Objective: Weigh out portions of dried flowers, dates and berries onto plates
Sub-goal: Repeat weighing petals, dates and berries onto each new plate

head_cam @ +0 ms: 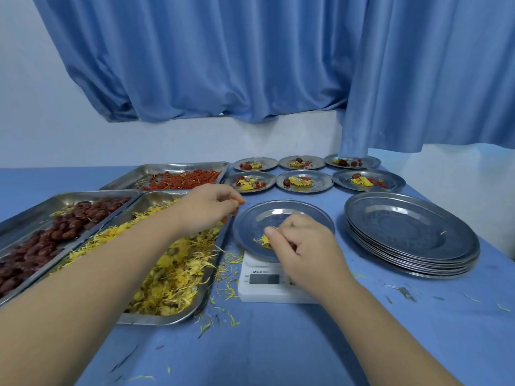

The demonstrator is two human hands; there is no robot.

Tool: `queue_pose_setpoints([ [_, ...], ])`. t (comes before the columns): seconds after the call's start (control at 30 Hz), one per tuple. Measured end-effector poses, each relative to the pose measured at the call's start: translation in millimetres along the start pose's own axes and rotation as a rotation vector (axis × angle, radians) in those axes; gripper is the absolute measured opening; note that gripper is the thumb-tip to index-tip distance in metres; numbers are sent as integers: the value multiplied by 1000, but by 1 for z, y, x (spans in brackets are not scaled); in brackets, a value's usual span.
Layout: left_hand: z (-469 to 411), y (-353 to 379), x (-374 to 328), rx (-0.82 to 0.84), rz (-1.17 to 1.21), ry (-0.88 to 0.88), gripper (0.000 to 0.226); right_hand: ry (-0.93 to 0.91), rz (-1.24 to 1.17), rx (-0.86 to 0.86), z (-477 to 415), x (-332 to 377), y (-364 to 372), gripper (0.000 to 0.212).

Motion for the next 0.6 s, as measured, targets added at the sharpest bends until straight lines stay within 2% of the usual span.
queue_pose_setpoints([
  [0.2,24,-64,62,-119,-67,-126,14,-208,81,54,-12,46,40,41],
  [0.3,25,-101,95,-186,-77,-192,16,-233,132,73,-21,57,59,34],
  [0.43,26,-143,150,-286,-214,-324,17,-252,161,85,-17,55,74,27],
  [0.6,40,-159,220,-290,-349,-504,31,-269,175,122,-15,52,80,27],
])
Point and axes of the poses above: each hand's wrist, its own z-axis away from the middle knuckle, its own y-axis out of the palm, x = y × z, the point moved 2 cm from there along -z, towards the middle knuckle, and after that the axes turned 2 degrees about -y, right-handed, at the moved point
